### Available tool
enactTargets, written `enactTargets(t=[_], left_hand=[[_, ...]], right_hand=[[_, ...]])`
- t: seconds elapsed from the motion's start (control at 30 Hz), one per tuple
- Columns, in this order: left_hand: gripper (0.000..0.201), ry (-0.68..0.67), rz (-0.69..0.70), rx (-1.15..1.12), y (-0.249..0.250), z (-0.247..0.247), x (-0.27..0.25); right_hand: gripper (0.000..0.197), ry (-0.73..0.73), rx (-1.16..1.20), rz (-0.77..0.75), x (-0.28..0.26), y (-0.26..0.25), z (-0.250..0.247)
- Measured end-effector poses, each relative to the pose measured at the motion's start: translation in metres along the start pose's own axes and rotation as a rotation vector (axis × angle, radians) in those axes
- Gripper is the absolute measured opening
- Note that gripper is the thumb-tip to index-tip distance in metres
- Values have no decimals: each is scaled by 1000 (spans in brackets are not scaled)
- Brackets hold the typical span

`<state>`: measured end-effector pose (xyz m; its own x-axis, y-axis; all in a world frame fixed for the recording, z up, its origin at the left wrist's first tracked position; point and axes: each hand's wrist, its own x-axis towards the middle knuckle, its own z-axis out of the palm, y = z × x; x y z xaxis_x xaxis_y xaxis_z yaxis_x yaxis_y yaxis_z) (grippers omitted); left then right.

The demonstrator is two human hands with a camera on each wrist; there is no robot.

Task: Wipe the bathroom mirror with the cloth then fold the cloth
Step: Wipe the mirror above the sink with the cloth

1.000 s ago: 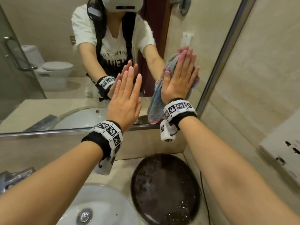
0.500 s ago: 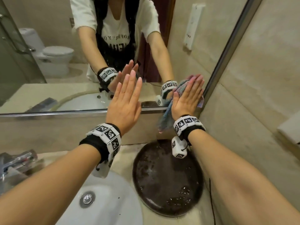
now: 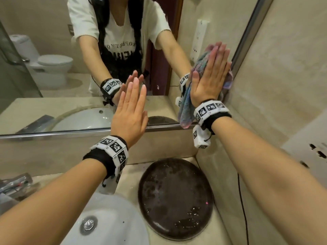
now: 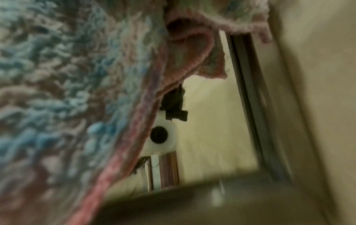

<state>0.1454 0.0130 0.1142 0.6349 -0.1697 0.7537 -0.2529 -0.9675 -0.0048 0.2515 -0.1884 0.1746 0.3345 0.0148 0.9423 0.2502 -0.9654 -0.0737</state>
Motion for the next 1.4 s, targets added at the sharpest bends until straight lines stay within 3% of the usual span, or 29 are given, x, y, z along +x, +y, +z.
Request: enactTargets(t=[0.17, 0.23, 0.37, 0.57, 0.63, 0.87, 1.03, 1.17, 1.23, 1.4], left_hand=[[65, -3, -28, -37, -3, 24, -36], [66, -17, -45, -22, -10, 26, -44], [63, -8, -83, -9, -27, 11, -51], [64, 58, -109, 20, -45, -16, -53], [66, 83, -152, 27, -52, -25, -59], [65, 128, -184, 83, -108, -68, -84], [65, 169, -323, 111, -173, -106, -110], [64, 163, -448, 142, -228, -138, -142], [64, 155, -476, 173, -259, -158, -160], [63, 195, -532, 218, -325, -200, -201]], right_hand=[[66, -168, 34, 83, -103, -11, 27], [64, -159, 50, 123, -120, -15, 34], [66, -125, 43, 163, -123, -19, 34], [67, -29, 203, 515, -107, -74, 27], [67, -9, 231, 557, -101, -102, 26], [64, -44, 157, 285, -107, -200, 31], [64, -38, 77, 77, -110, -262, 37], [77, -32, 107, -74, -114, -325, 45], [67, -58, 196, -145, -117, -360, 43], [59, -148, 266, -519, -129, -454, 41]])
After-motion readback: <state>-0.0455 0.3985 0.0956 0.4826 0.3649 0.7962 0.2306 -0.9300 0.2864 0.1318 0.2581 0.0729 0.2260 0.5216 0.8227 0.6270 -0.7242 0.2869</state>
